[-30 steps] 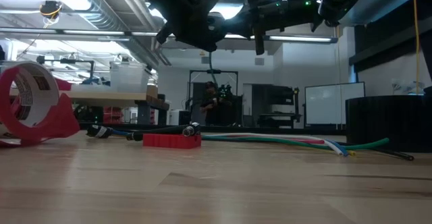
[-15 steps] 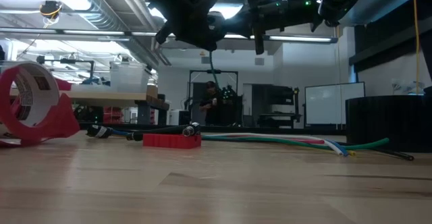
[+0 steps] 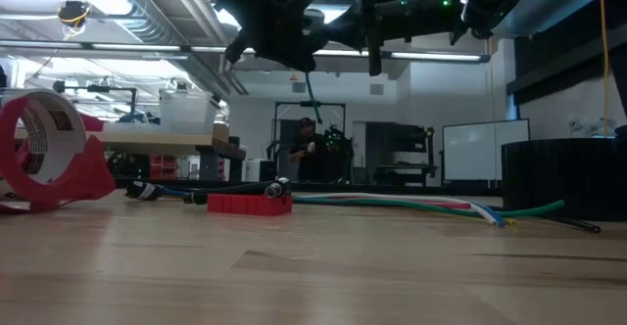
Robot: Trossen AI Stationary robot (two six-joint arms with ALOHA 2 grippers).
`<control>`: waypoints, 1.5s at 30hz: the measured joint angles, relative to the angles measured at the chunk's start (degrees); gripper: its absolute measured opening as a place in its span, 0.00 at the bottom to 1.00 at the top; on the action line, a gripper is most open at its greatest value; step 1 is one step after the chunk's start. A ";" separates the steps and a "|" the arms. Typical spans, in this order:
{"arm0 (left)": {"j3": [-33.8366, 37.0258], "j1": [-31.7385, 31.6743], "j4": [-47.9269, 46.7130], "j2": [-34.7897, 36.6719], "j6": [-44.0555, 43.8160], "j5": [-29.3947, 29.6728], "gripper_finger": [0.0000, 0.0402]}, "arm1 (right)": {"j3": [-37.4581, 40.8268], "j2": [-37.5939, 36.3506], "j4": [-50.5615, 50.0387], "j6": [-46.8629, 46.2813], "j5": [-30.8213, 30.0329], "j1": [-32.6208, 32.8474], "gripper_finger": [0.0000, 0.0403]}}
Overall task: Coil cords
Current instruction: Coil the green wire onto the black spool
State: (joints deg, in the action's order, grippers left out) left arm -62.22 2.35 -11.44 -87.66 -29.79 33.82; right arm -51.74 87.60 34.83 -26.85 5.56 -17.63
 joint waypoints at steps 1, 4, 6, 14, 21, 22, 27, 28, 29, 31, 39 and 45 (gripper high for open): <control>0.00 0.00 -0.02 0.00 -0.09 0.00 0.07 | 0.01 0.00 0.36 -0.08 0.00 0.00 0.00; 0.00 0.03 -0.03 0.00 -0.19 -0.12 0.07 | 0.01 0.00 1.55 -0.54 -0.01 0.00 0.00; 0.00 0.07 -0.03 0.00 -0.23 -0.20 0.07 | 0.01 0.01 2.11 -0.58 -0.02 0.00 0.00; 0.00 0.07 -0.01 -0.02 -0.23 -0.19 0.07 | 0.01 0.00 5.15 -1.92 -0.03 -0.02 0.00; 0.00 0.07 -0.01 -0.09 -0.25 1.51 0.07 | 0.01 0.01 5.73 -2.06 -0.07 -0.02 0.00; 0.00 0.07 -0.01 -0.09 -0.25 1.69 0.07 | 0.01 0.01 5.75 -2.06 -0.07 -0.02 0.00; 0.00 0.21 0.02 -0.09 -0.29 1.92 0.03 | 0.01 0.01 5.74 -2.06 -0.07 -0.02 0.00; 0.00 0.31 0.02 -0.09 -0.27 2.00 0.02 | 0.01 0.01 5.72 -2.06 -0.07 -0.02 0.00; 0.00 0.39 0.03 -0.09 -0.35 2.02 0.01 | 0.01 0.01 5.69 -2.05 -0.07 -0.02 0.00; 0.00 0.64 0.10 -0.09 -1.26 2.07 0.02 | 0.01 0.01 5.66 -2.05 -0.07 -0.02 0.00; 0.00 1.07 4.09 -0.09 -2.32 2.20 0.01 | 0.04 0.01 5.66 -2.04 -1.53 -0.02 0.00; 0.00 0.66 7.13 -0.09 -1.80 2.23 0.00 | 0.04 0.01 5.58 -2.06 -1.60 -0.02 0.00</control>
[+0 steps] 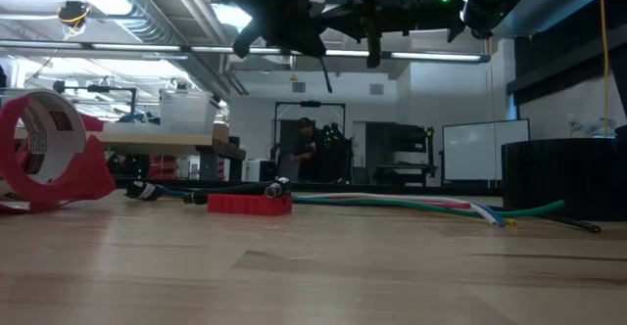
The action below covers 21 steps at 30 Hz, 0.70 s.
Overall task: Coil cords
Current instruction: Coil the green wire onto the black spool
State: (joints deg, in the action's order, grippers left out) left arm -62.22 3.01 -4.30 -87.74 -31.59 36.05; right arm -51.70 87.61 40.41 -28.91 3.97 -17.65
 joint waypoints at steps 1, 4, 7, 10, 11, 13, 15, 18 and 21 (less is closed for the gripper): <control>0.00 0.00 0.44 0.00 -0.06 0.00 0.00 | 0.00 0.00 -0.06 0.00 0.00 0.00 0.00; 0.00 0.04 1.26 0.00 -0.82 0.02 0.00 | 0.00 0.00 -0.54 0.00 0.00 0.00 0.00; 0.00 0.04 1.84 0.00 -1.51 0.02 0.00 | 0.00 0.00 -1.34 0.00 0.02 0.00 0.00; 0.00 0.04 3.57 0.00 -1.66 0.02 0.00 | 0.00 0.00 -2.21 0.00 0.01 0.00 0.00; 0.00 0.04 4.71 0.00 -1.66 0.01 0.00 | 0.00 0.00 -2.62 0.00 0.02 0.00 0.00; 0.00 0.03 6.31 0.00 -1.50 -0.15 0.00 | 0.00 0.00 -3.16 0.00 0.02 0.00 0.00; 0.00 -0.12 7.74 0.00 -1.08 -0.93 0.00 | 0.00 0.00 -3.44 -0.01 0.05 0.00 0.00; 0.00 -0.43 8.42 0.00 -1.27 -1.20 0.00 | 0.00 0.00 -3.46 0.00 0.04 0.00 0.00; 0.00 -0.75 8.34 0.00 -3.16 -1.25 0.00 | 0.00 0.00 -3.51 0.00 0.04 0.00 0.00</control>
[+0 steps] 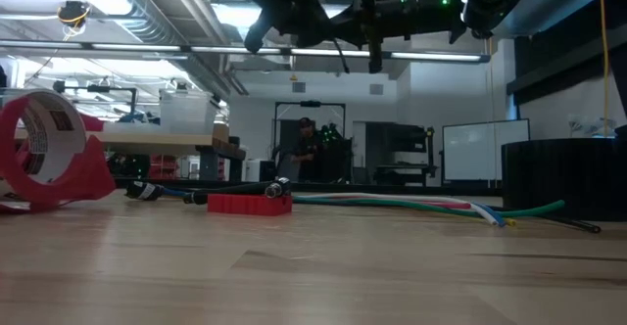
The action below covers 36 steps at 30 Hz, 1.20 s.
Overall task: Coil cords
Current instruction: Coil the green wire onto the black spool
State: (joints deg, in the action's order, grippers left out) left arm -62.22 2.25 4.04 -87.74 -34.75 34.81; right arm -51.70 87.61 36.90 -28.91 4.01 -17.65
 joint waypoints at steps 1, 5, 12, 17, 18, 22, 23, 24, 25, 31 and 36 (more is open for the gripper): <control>0.00 -0.15 -0.07 0.00 -0.56 -0.20 0.00 | 0.00 0.00 -0.01 0.00 0.00 0.00 0.00; 0.00 -0.88 -0.04 0.00 -3.22 -0.95 0.00 | 0.00 0.00 -0.12 0.00 0.00 0.02 0.00; 0.00 -1.56 0.08 0.00 -7.83 -2.89 0.00 | 0.00 0.00 -2.05 0.07 0.03 0.02 0.00; 0.00 -1.56 0.06 0.00 -9.05 -4.55 0.00 | 0.00 0.00 -3.91 0.71 0.07 0.04 0.00; 0.00 -1.52 0.07 0.00 -9.60 -4.61 0.00 | 0.00 0.00 -4.36 0.79 0.08 0.07 0.00; 0.00 -1.52 0.07 0.00 -10.50 -4.68 0.00 | 0.00 0.00 -6.90 2.07 0.07 0.07 0.00; 0.00 -1.52 0.08 0.00 -10.69 -4.70 0.00 | 0.00 0.00 -7.63 2.23 0.07 0.07 0.00; 0.00 -1.54 0.08 0.00 -11.14 -4.69 0.00 | 0.00 0.00 -8.36 2.34 0.07 0.07 0.00; 0.00 -1.54 0.08 0.00 -11.56 -4.70 0.00 | 0.00 0.00 -9.03 2.61 0.08 0.07 0.00; 0.00 -1.56 0.11 0.00 -12.86 -4.68 0.03 | 0.00 0.00 -10.55 3.70 0.08 0.07 0.00; 0.00 -1.56 0.23 0.02 -12.78 -4.65 0.06 | 0.00 0.00 -10.63 3.75 0.24 0.07 0.00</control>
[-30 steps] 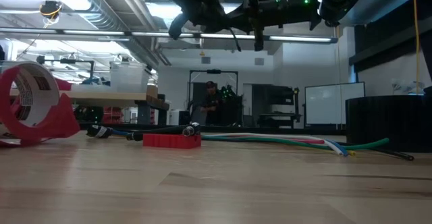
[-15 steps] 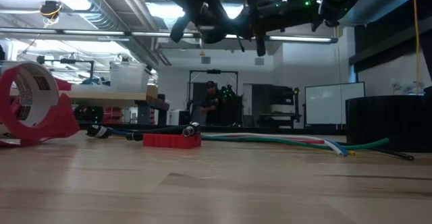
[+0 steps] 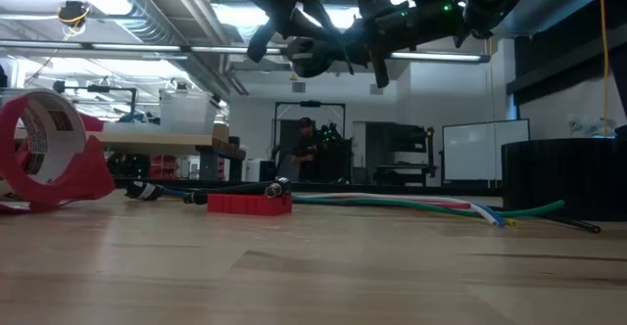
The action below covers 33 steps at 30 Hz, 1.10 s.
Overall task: Coil cords
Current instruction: Coil the green wire onto the black spool
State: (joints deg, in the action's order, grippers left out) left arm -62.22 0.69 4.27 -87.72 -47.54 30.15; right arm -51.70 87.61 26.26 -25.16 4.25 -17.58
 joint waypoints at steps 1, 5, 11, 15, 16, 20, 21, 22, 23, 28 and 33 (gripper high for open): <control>0.00 -0.06 0.05 0.00 0.24 0.00 0.06 | 0.00 0.00 -0.02 0.01 0.46 0.00 0.00; 0.00 -0.77 0.13 0.07 0.83 0.01 0.05 | 0.00 0.00 -1.00 0.03 1.24 0.00 0.00; 0.00 -1.65 2.88 0.07 3.16 0.14 0.04 | 0.00 0.00 -2.21 -0.02 1.35 -0.02 0.00; 0.00 -1.93 3.85 0.07 4.47 0.17 0.04 | 0.00 0.00 -2.27 -0.03 1.35 -0.02 0.00; 0.00 -1.95 3.87 0.07 4.47 0.17 0.04 | 0.00 0.00 -2.29 -0.03 1.35 -0.01 0.00; 0.00 -2.01 3.92 0.07 5.31 0.20 0.04 | 0.00 0.00 -2.36 -0.03 1.35 -0.02 0.00; 0.00 -2.00 3.93 0.07 5.59 0.20 0.04 | 0.00 0.00 -2.39 -0.04 1.35 -0.02 0.00; 0.00 -1.99 3.92 0.07 5.63 0.20 0.04 | 0.00 0.00 -2.47 -0.03 1.35 -0.02 0.00; 0.00 -1.99 3.92 0.07 5.73 0.17 0.04 | 0.00 0.00 -2.59 -0.05 1.35 0.00 0.00; 0.00 -1.99 3.86 0.07 7.44 0.17 0.04 | -0.02 0.00 -4.05 -0.05 1.35 -0.02 0.00; 0.09 -1.99 3.40 0.49 9.95 0.04 0.04 | -0.04 -0.04 -5.48 -0.07 1.41 -0.07 0.00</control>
State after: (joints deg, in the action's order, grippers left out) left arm -62.13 -1.30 7.67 -87.24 -37.58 30.20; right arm -51.75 87.57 20.78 -25.23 5.67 -17.65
